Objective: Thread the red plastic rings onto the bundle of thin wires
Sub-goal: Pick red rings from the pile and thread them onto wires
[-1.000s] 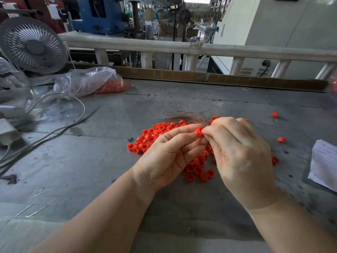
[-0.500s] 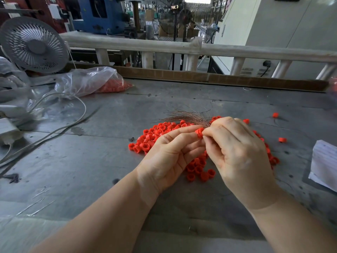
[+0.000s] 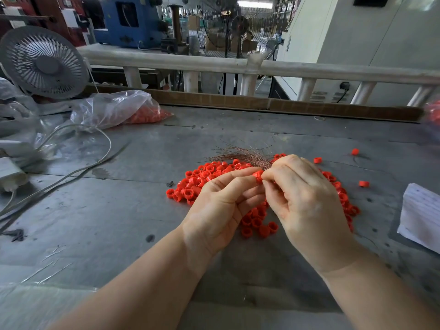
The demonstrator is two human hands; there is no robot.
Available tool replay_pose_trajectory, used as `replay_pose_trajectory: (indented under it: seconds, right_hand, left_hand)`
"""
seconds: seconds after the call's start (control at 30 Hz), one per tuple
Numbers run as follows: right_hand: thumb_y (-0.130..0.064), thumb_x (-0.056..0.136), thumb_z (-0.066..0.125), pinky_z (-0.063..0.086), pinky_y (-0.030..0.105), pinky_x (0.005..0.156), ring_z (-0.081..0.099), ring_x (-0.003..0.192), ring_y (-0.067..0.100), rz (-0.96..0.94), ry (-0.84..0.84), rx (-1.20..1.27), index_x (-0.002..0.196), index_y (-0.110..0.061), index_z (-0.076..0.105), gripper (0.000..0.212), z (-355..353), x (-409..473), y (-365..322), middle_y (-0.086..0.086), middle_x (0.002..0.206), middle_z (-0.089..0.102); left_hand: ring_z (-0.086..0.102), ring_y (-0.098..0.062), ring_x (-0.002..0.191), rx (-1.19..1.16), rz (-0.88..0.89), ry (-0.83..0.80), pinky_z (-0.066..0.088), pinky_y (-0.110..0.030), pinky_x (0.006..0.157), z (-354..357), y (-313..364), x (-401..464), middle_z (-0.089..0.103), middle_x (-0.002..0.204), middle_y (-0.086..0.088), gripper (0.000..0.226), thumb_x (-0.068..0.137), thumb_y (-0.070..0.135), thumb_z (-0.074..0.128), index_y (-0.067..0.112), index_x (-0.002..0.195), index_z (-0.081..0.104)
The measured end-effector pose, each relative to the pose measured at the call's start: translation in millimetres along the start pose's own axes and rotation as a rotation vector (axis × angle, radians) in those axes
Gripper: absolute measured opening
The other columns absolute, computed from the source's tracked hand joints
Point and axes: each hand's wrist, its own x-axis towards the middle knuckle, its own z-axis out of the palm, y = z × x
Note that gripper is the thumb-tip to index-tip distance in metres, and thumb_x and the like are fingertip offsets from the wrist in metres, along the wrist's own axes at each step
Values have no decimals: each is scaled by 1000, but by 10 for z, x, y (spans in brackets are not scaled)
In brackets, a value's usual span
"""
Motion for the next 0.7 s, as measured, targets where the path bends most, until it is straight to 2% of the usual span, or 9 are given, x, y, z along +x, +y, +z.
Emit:
replay_pose_trajectory:
  seconds: [0.2,0.7]
  right_hand:
    - [0,83,59,43,22,75,57,74,22,65,-18,128,76,-1,63,7,5,9,2,8,80,59]
    - [1,83,59,45,23,71,56,74,19,111,-37,294,78,1,63,7,30,-7,57,6,79,58]
  left_hand:
    - [65,-9,56,10,0,28,57,-19,62,12,4,-16,67,62,-5,14,83,-1,55,3,87,68]
    - [62,-8,54,35,-38,44,55,-19,62,20,14,-12,65,59,-2,12,87,1,55,4,89,66]
